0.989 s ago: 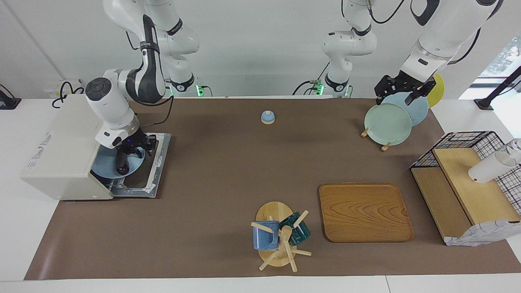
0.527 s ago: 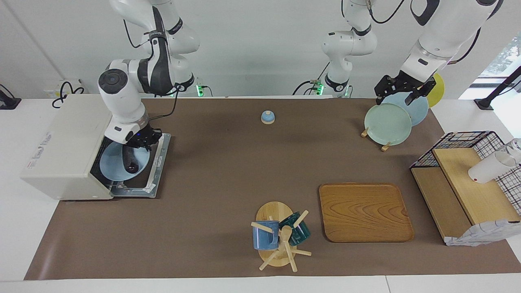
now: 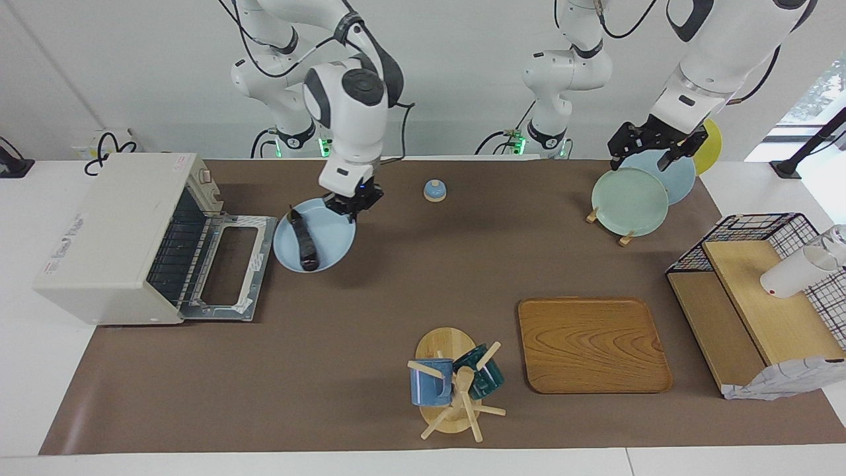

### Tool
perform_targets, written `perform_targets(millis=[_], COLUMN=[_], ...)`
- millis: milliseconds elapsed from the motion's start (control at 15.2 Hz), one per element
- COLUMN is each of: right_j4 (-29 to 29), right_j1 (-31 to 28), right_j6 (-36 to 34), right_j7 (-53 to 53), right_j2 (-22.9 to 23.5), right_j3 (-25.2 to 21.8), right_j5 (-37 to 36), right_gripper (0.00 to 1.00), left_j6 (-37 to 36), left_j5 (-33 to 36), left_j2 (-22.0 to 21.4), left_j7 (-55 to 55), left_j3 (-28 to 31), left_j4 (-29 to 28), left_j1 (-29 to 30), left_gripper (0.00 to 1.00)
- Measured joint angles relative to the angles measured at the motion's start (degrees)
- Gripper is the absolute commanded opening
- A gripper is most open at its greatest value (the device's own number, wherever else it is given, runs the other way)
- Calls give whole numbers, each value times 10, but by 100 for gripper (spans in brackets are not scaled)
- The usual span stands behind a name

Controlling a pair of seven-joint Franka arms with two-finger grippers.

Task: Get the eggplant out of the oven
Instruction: 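Pull the eggplant out and carry it over the light blue plate, then release the eggplant onto the plate and withdraw the right gripper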

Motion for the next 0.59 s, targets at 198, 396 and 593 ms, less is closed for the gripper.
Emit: perform_targets(millis=[198,396,593], right_j4=[58,129,135], right_j1=[57,85,94], right_j6=[8,31,113], right_j7=[74,122,131], right_j2=[58,140,192], right_j3=[1,4,9], right_j5=[0,0,18], right_gripper=[0,0,0], left_j6=[0,0,0], left_j5=[0,0,0], left_j2=[0,0,0], left_j7=[0,0,0], left_j3=[0,0,0], left_j4=[0,0,0], left_j1=[0,0,0], left_gripper=[100,100,100])
